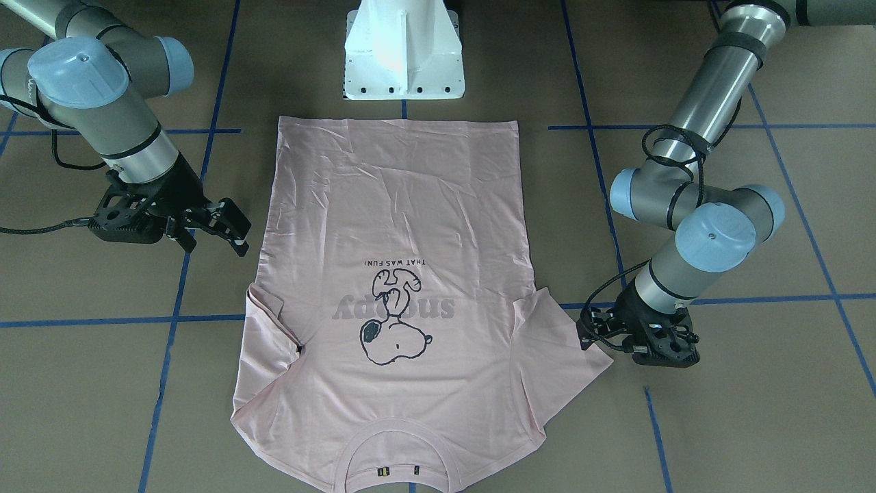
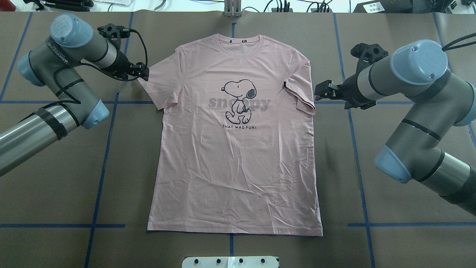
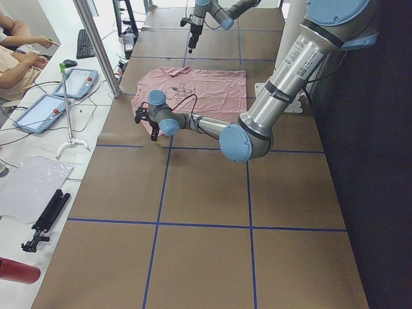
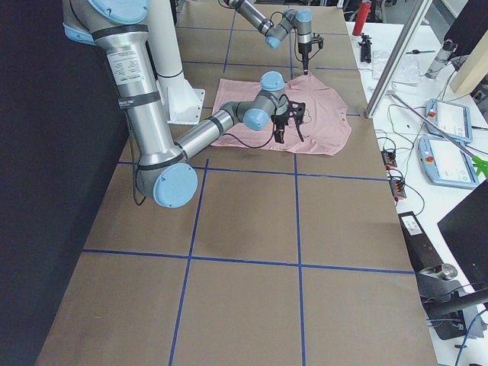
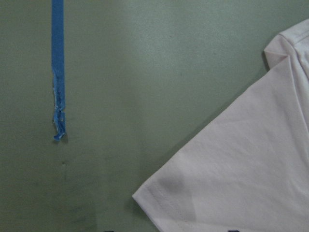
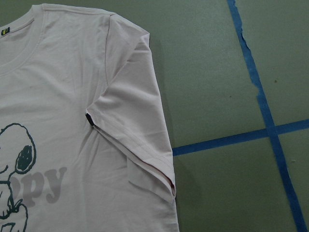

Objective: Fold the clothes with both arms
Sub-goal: 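Fold the sleeve nearest the left gripper inward while the right gripper holds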

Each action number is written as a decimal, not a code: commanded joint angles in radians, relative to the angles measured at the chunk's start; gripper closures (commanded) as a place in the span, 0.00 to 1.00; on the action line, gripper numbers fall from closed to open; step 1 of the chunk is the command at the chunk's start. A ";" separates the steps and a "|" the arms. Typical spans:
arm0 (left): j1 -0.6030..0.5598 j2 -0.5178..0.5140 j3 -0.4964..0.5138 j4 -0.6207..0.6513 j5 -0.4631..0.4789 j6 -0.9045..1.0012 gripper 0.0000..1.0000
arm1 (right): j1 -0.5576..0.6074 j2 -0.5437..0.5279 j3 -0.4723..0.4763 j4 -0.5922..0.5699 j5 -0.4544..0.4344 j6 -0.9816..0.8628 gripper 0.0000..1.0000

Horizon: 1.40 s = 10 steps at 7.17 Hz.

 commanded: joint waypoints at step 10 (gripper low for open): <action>0.045 -0.149 0.012 -0.005 0.024 -0.279 1.00 | 0.000 -0.005 -0.003 -0.001 -0.027 0.002 0.00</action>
